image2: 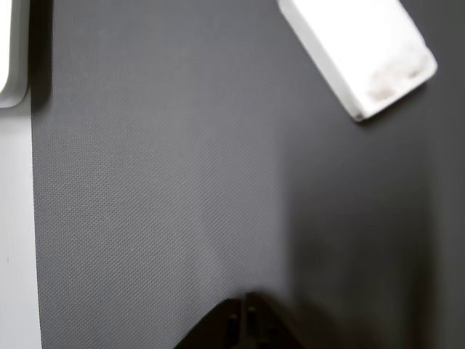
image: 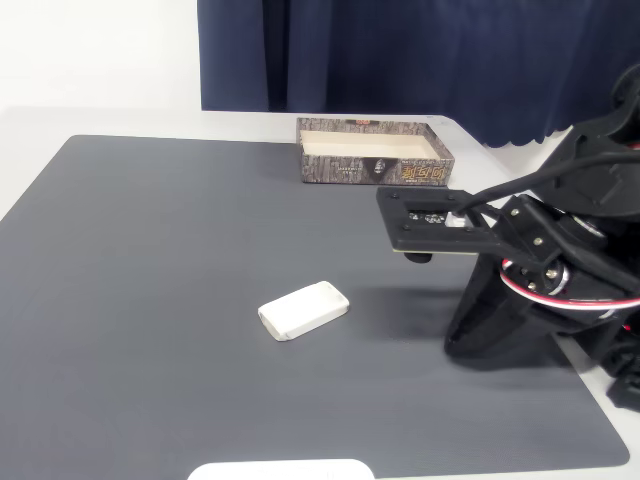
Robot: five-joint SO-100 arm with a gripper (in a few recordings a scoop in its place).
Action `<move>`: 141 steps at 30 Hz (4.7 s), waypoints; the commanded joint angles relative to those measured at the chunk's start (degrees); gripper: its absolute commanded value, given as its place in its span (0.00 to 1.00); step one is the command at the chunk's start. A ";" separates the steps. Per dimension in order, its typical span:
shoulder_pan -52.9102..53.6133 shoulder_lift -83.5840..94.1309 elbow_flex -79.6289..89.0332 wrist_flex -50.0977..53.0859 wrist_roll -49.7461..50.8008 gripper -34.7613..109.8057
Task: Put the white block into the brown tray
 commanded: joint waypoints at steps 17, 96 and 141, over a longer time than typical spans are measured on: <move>-0.35 -0.26 0.00 4.48 1.67 0.25; 16.44 -69.43 -50.45 -12.48 -18.90 0.24; 14.68 -89.65 -67.94 -13.27 -37.97 0.24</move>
